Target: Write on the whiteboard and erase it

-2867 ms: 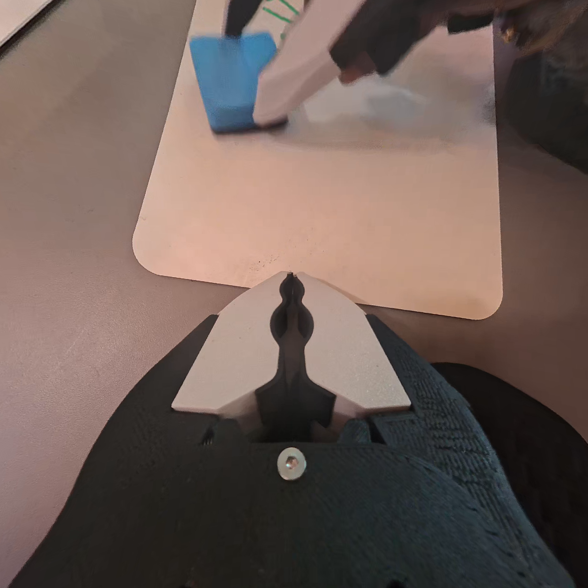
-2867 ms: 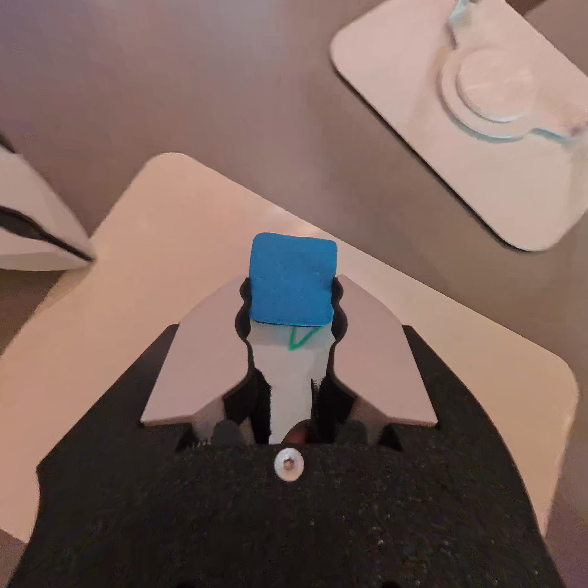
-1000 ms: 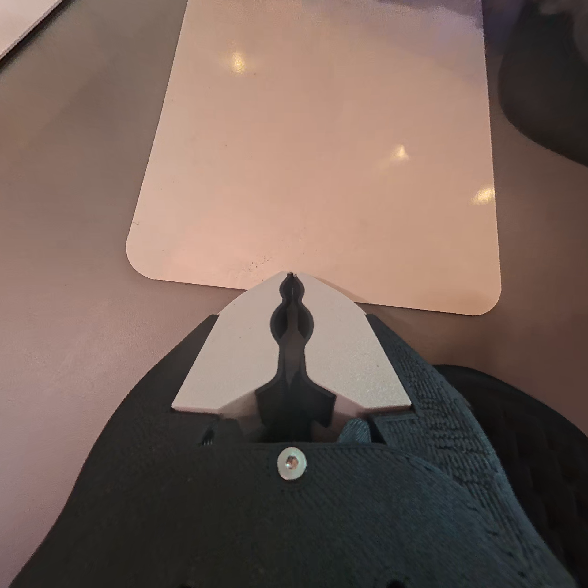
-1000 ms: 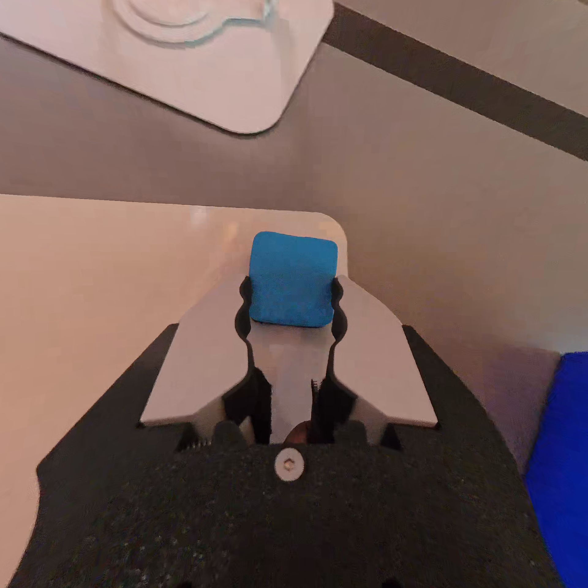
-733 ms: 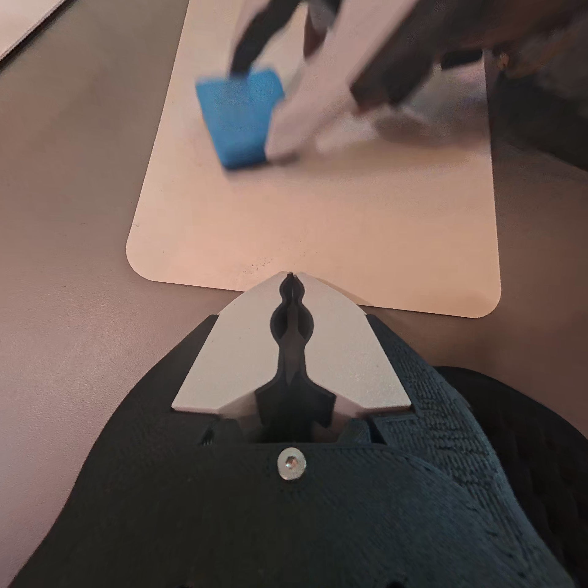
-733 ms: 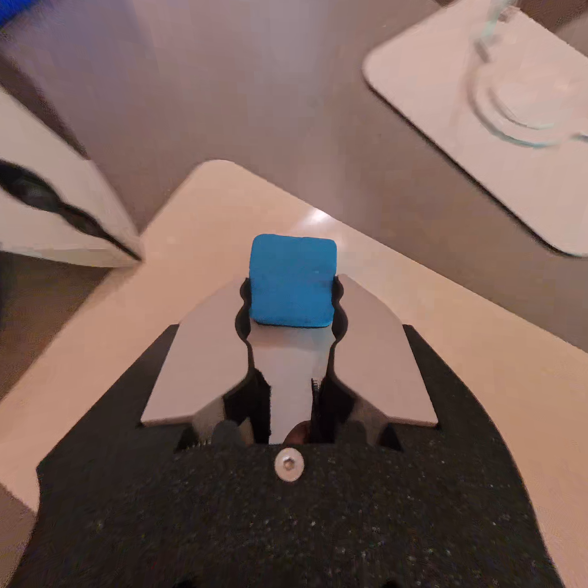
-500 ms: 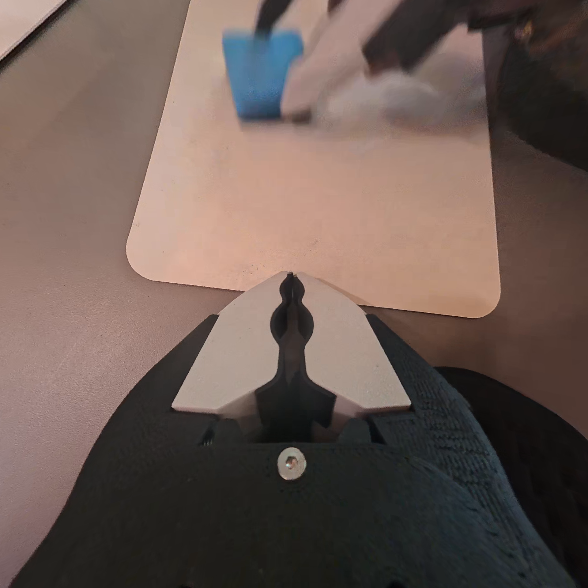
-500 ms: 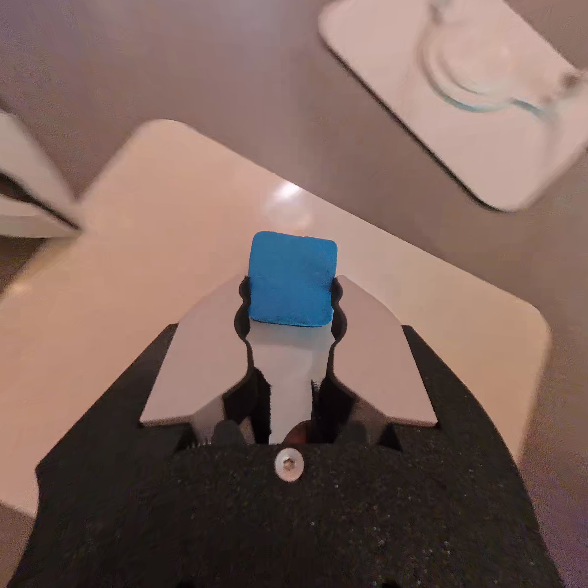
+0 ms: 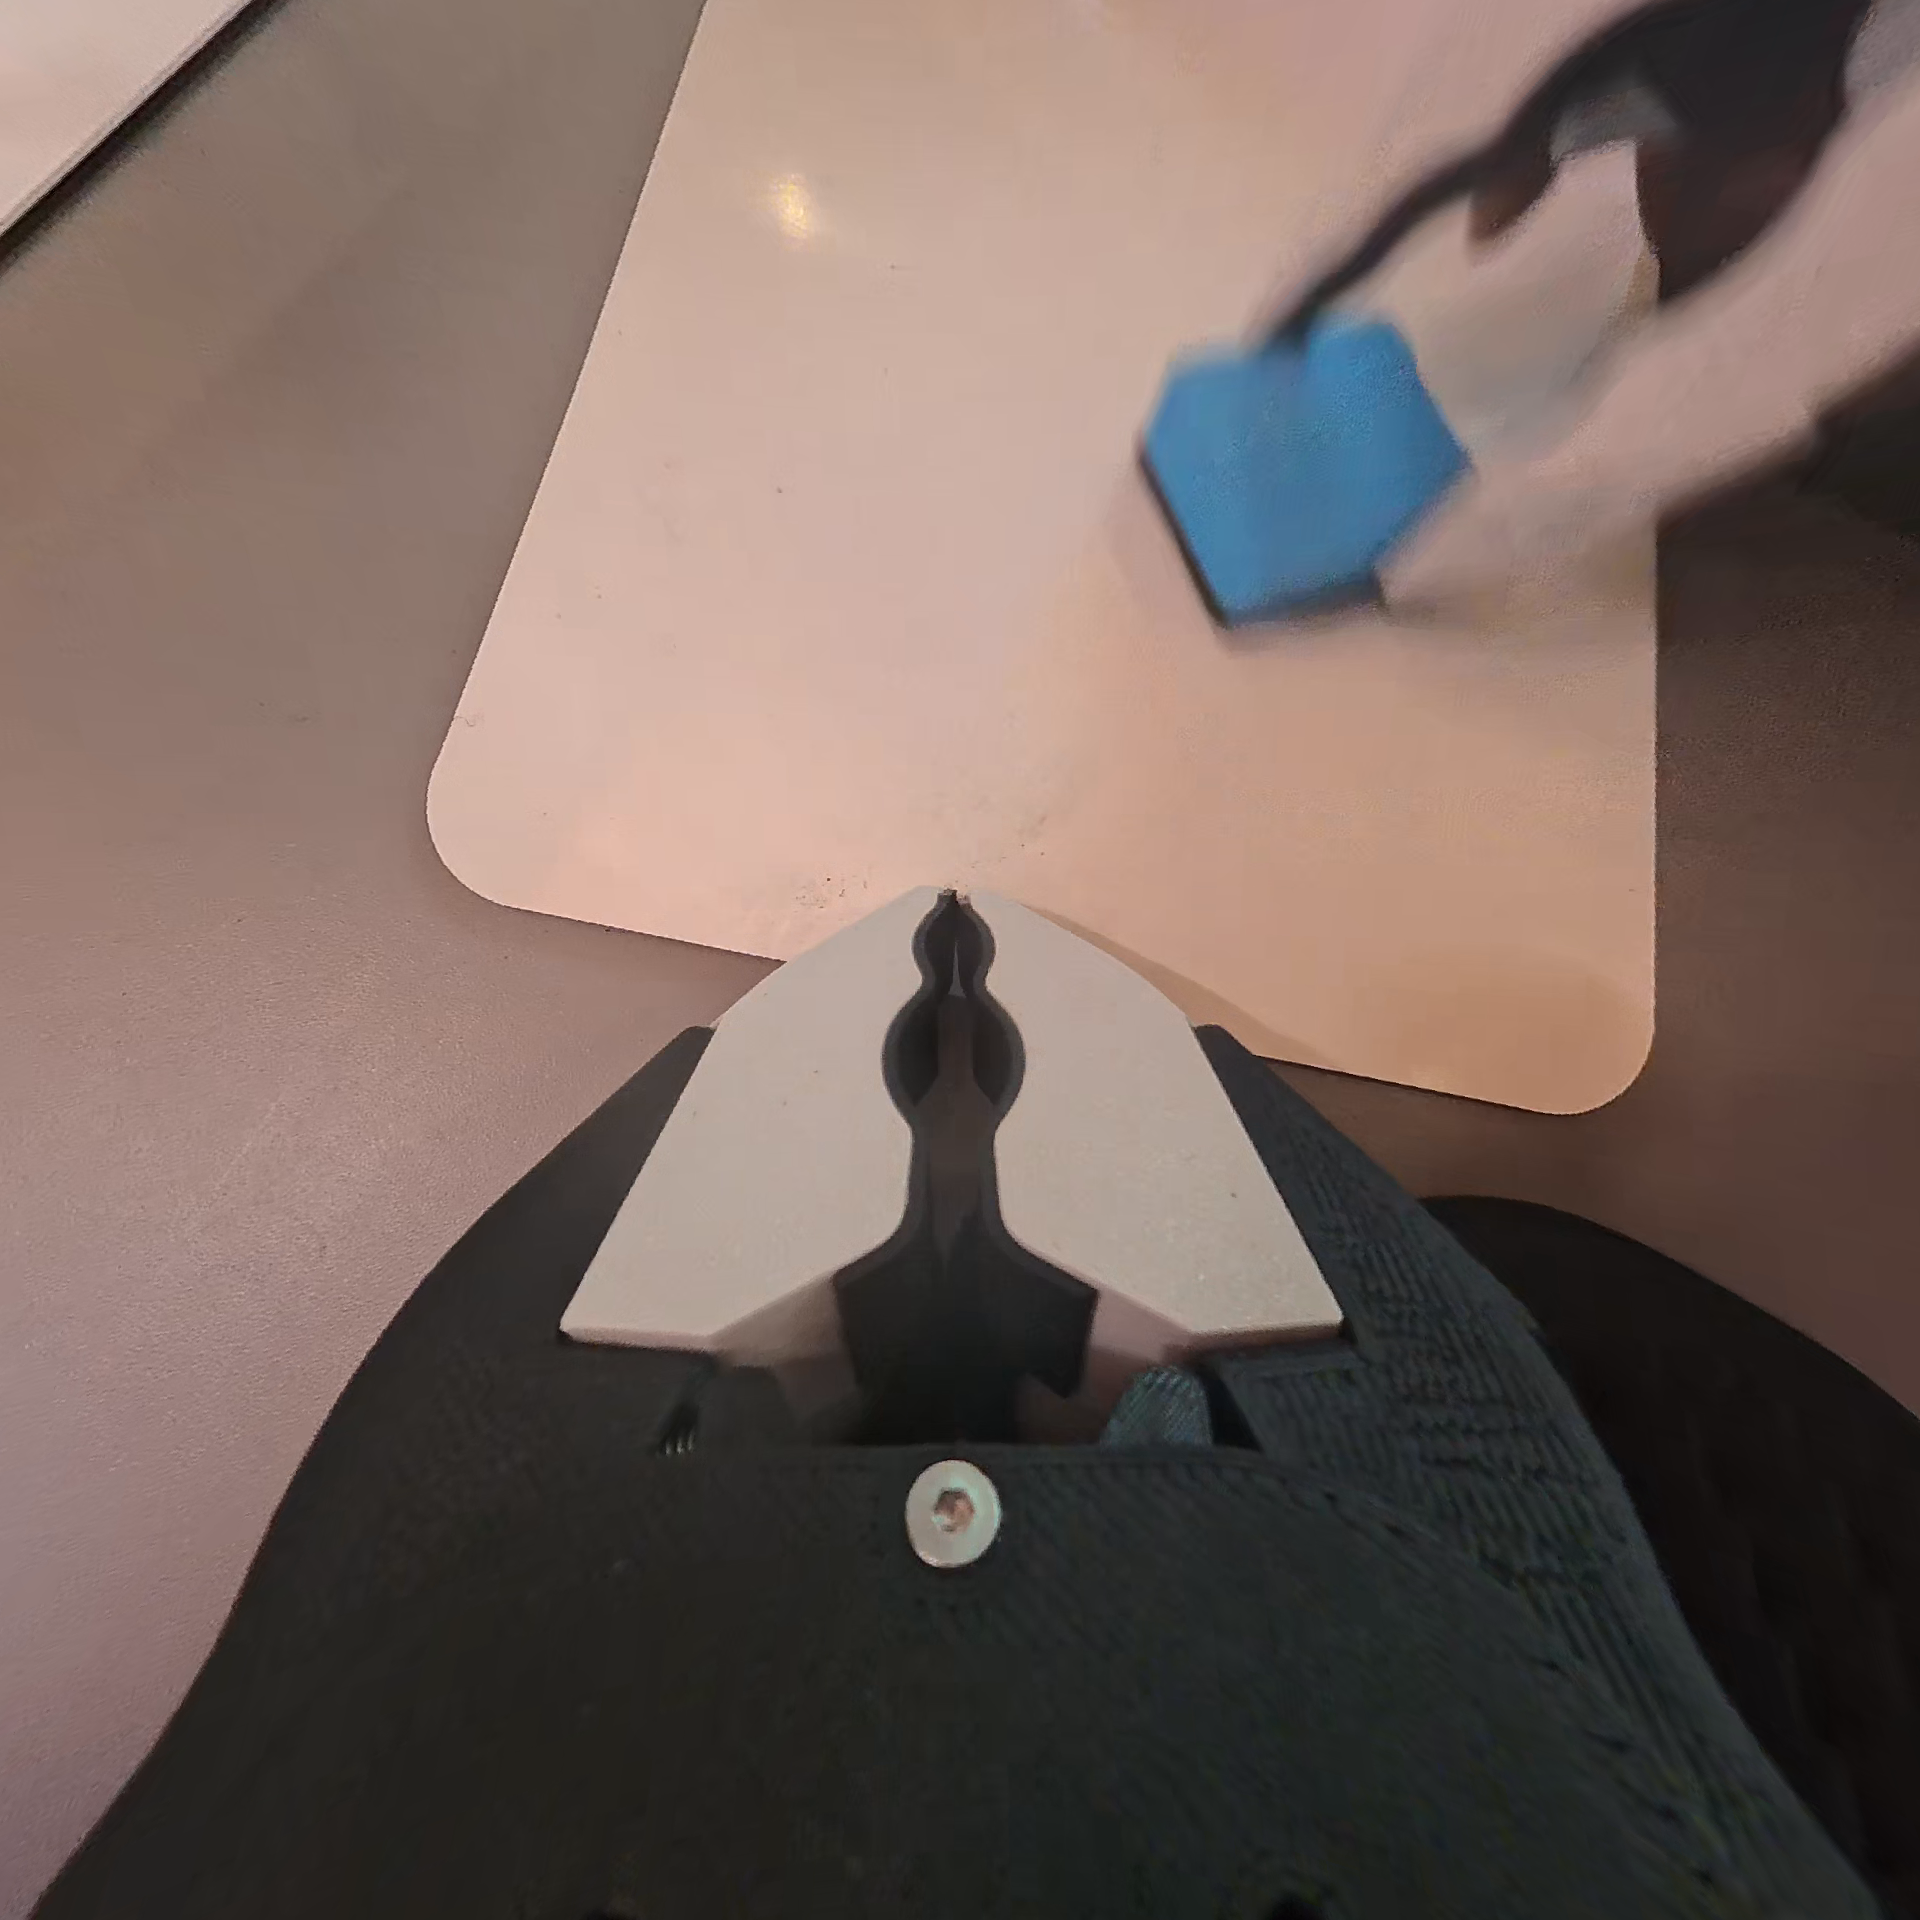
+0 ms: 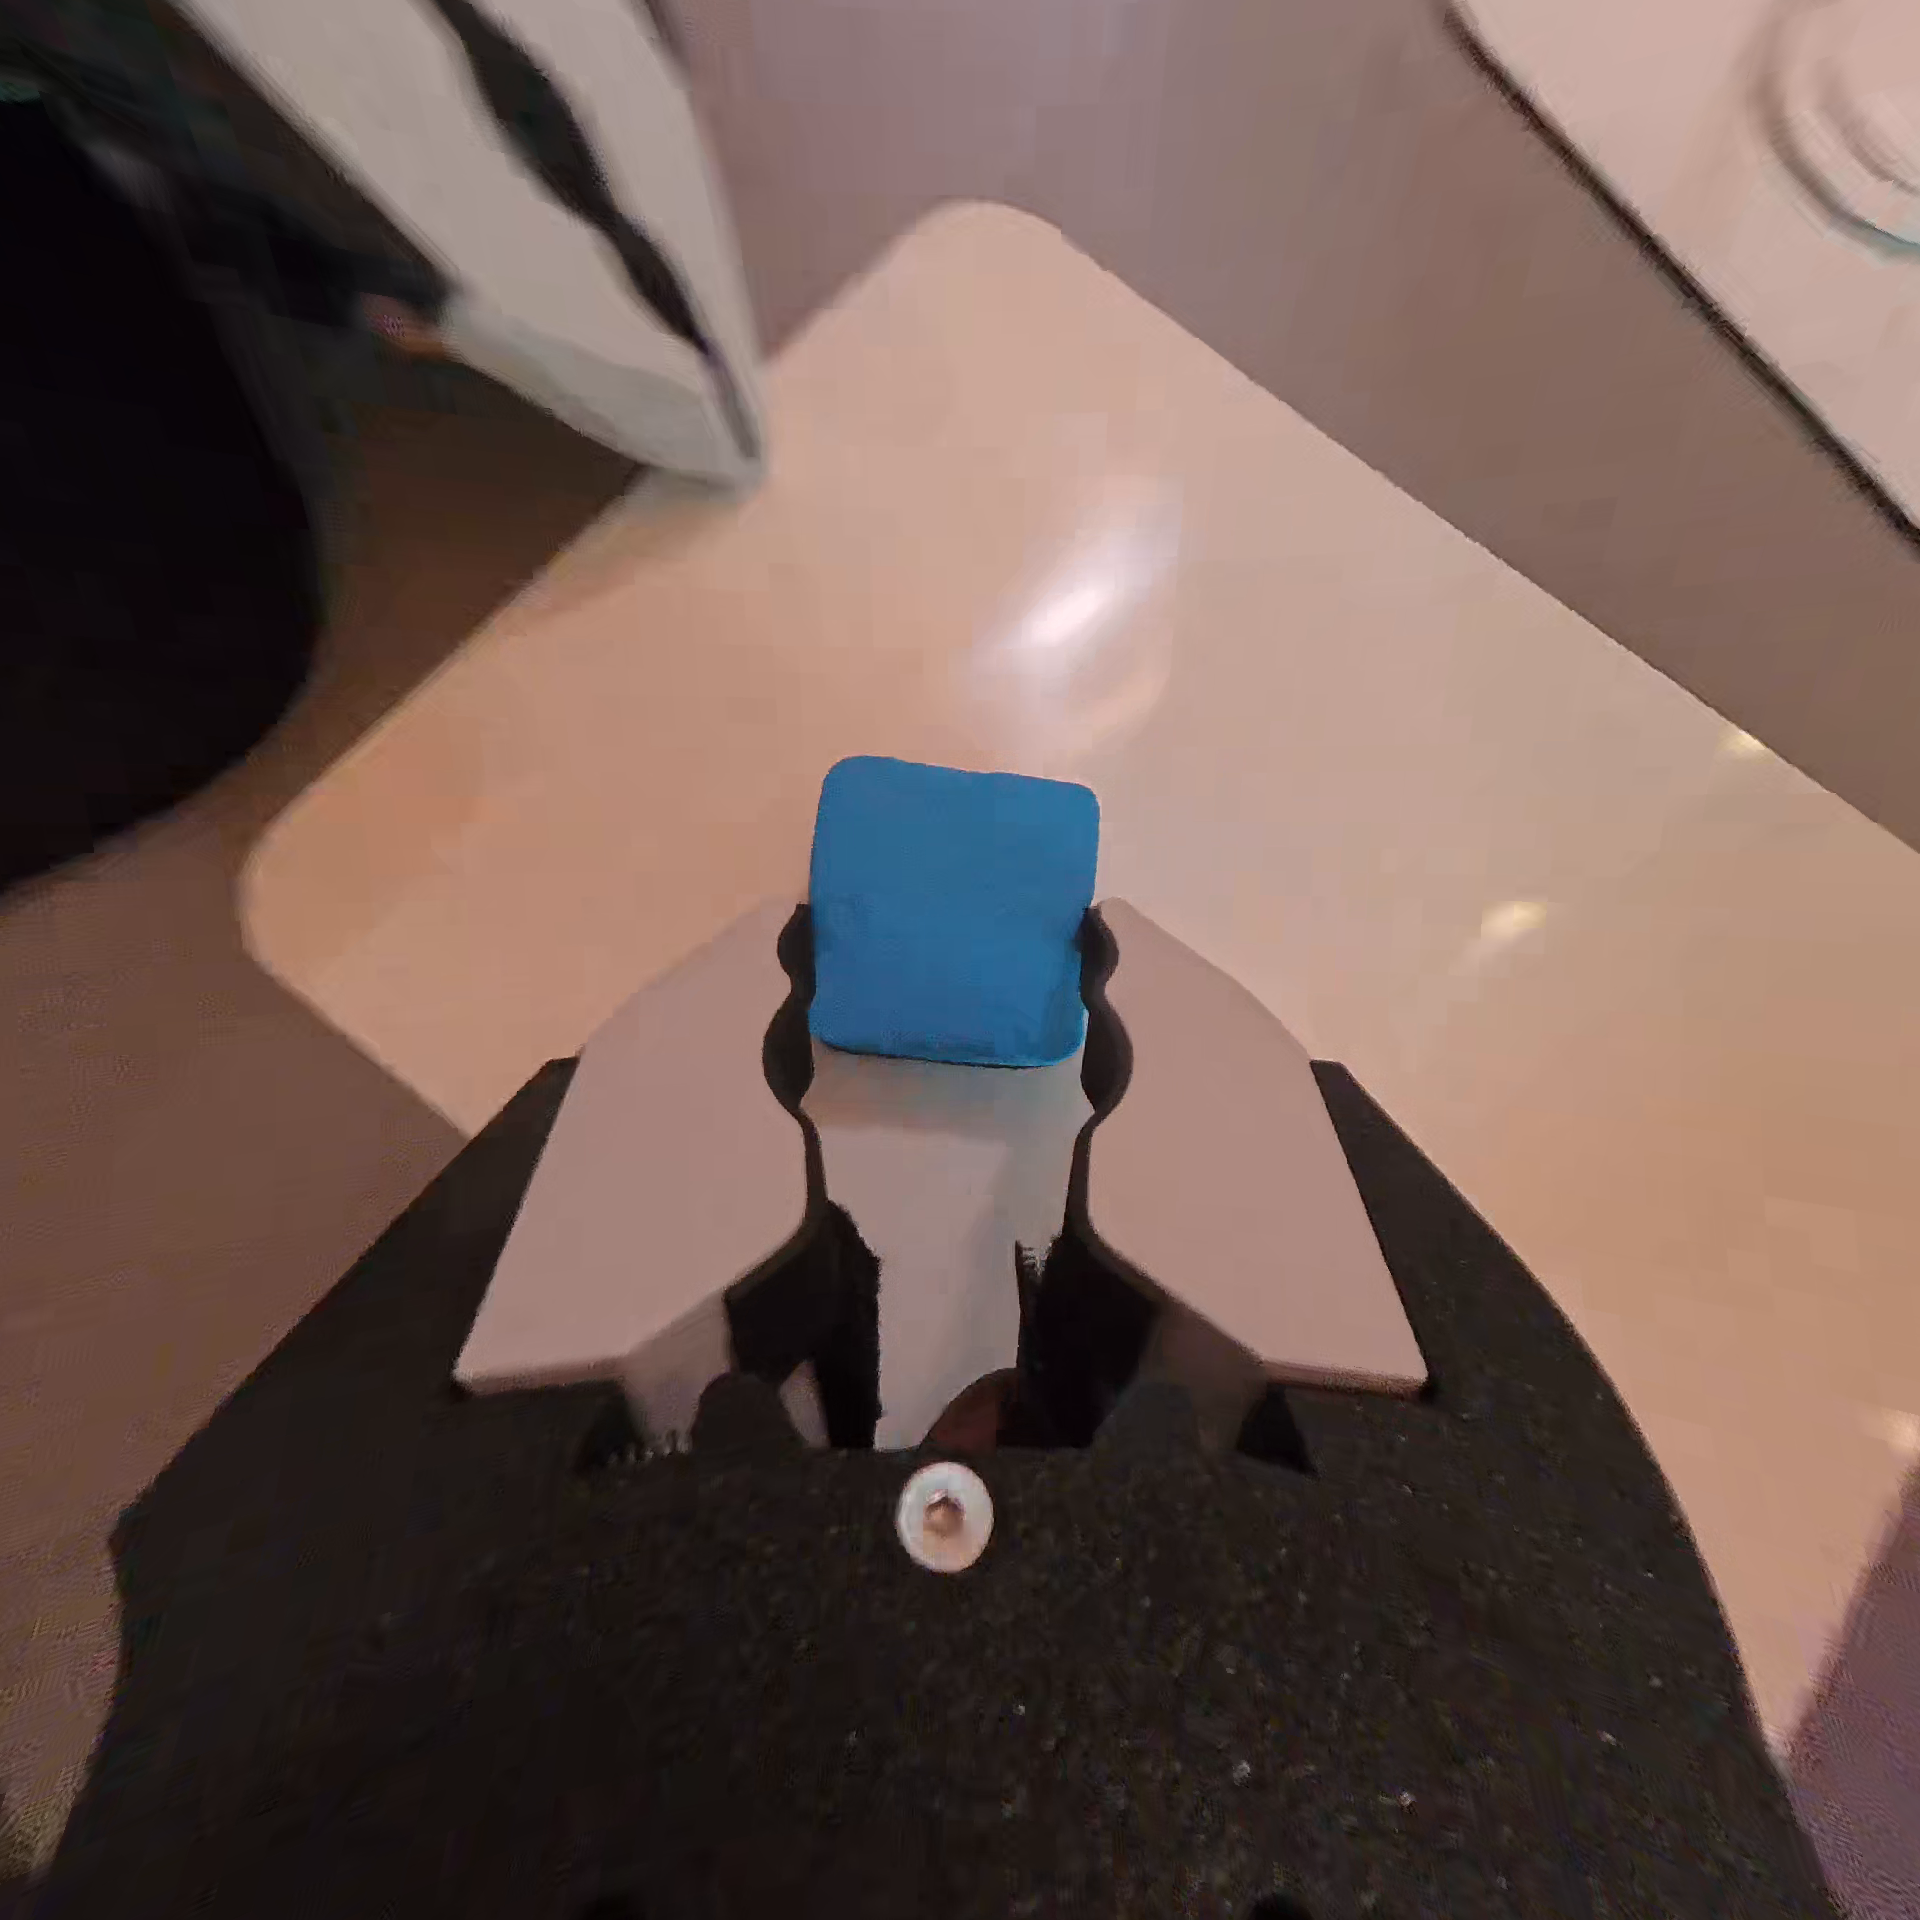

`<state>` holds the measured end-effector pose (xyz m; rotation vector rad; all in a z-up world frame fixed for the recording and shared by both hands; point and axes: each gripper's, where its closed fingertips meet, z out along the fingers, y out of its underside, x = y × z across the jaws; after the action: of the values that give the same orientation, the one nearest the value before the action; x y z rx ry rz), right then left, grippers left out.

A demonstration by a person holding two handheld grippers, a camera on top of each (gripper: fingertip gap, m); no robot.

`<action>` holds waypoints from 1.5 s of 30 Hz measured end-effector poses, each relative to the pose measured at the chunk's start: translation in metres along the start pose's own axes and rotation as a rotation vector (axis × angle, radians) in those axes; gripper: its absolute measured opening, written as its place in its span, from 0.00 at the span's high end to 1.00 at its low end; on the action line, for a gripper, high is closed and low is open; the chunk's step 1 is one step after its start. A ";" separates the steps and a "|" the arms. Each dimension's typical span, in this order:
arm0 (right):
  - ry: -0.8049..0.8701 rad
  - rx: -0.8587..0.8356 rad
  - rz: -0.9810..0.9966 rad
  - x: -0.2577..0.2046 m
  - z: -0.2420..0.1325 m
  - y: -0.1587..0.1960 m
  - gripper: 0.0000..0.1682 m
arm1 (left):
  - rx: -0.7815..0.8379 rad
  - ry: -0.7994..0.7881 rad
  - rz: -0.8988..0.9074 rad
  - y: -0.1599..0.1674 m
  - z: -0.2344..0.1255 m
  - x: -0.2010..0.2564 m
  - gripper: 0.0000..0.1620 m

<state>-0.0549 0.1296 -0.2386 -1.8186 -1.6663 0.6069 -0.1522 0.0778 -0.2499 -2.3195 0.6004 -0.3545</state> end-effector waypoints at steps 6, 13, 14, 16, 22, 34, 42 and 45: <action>0.152 0.028 0.188 0.045 -0.021 0.027 0.71 | 0.002 0.006 -0.005 0.000 0.000 0.000 1.00; -0.111 0.140 -0.058 -0.051 -0.016 -0.003 0.70 | 0.006 0.008 0.006 0.000 0.000 0.003 1.00; -0.068 0.229 -0.057 -0.047 -0.027 -0.011 0.70 | 0.008 0.012 0.003 0.000 0.000 0.003 1.00; -0.038 0.480 0.001 -0.040 -0.069 -0.034 0.70 | 0.009 0.015 0.000 0.000 0.000 0.003 1.00; 0.317 0.998 0.288 0.050 -0.241 0.005 0.70 | 0.024 0.048 -0.009 -0.001 0.000 0.006 0.99; 0.574 0.323 0.656 0.072 -0.285 0.202 0.70 | 0.027 0.068 -0.025 0.000 0.000 0.006 0.99; 0.590 0.078 0.717 0.079 -0.244 0.245 0.70 | 0.034 0.071 -0.010 0.000 0.000 0.007 0.97; 0.594 0.003 0.728 0.081 -0.233 0.259 0.69 | 0.032 0.075 0.002 0.000 0.000 0.008 0.97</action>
<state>0.3003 0.1716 -0.2452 -2.3009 -0.6012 0.2892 -0.1455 0.0737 -0.2487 -2.2825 0.6293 -0.4491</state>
